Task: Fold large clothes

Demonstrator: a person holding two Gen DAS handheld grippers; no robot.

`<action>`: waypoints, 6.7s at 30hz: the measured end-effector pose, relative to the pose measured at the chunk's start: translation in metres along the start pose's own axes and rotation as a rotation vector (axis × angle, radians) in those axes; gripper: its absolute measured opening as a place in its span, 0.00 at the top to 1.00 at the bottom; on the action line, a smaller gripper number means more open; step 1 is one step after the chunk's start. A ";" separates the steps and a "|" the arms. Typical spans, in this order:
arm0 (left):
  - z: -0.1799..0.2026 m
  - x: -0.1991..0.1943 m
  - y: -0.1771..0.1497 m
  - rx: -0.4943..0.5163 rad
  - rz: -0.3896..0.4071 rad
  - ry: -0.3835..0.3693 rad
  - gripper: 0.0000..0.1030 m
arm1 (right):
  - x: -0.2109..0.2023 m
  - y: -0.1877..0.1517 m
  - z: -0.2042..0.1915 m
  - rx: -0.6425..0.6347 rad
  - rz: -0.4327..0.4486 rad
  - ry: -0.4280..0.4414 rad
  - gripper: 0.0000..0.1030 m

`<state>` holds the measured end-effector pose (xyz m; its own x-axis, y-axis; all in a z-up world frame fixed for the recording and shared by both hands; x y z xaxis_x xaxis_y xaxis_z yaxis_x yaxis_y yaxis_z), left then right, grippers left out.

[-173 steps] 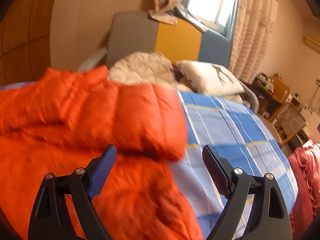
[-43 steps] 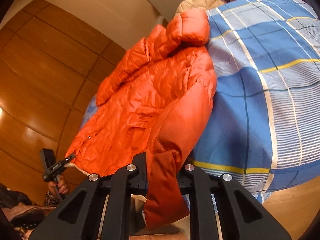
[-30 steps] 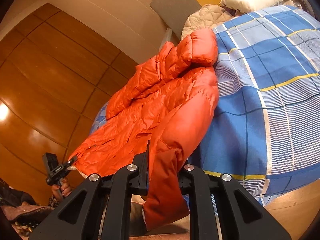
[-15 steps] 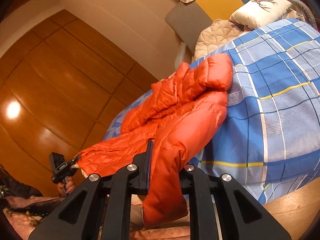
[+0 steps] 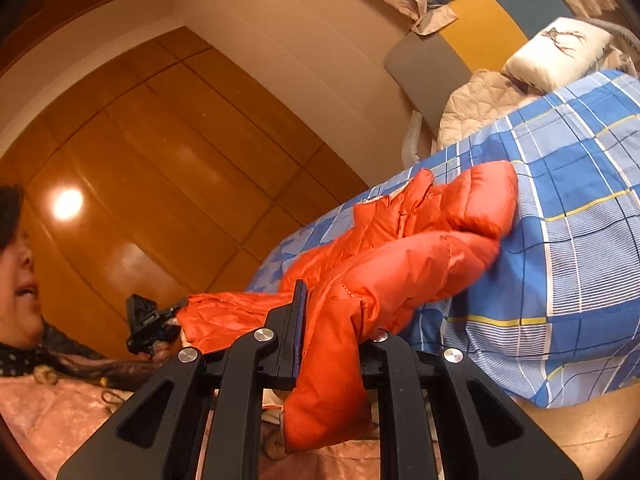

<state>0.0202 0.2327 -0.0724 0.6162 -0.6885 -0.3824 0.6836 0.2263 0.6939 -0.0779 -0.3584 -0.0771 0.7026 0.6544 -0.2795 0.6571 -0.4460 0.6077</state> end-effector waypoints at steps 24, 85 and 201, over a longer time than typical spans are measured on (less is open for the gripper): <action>-0.069 0.147 0.055 -0.099 -0.048 0.223 0.90 | 0.124 0.094 0.092 0.257 -0.008 -0.083 0.87; -0.118 0.201 0.088 0.069 0.082 0.808 0.09 | 0.208 0.117 0.145 -0.033 -0.011 -0.841 0.27; -0.152 0.326 0.077 0.121 -0.175 0.985 0.10 | 0.310 0.139 0.190 -0.314 -0.152 -1.048 0.71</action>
<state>0.3326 0.1304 -0.2363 0.5971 0.1830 -0.7810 0.7849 0.0674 0.6159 0.2831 -0.3341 -0.2206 0.6011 -0.2186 -0.7687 0.7622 -0.1325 0.6337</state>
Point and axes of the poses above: each gripper's, at about its wrist camera, not at the fingertips, and x roughly the way its jaws point, z to its right, y to its top, the point moved 3 cm from there along x, roughly the way its jaws point, and after that the axes turned 1 degree about y, right-handed, at the moved point
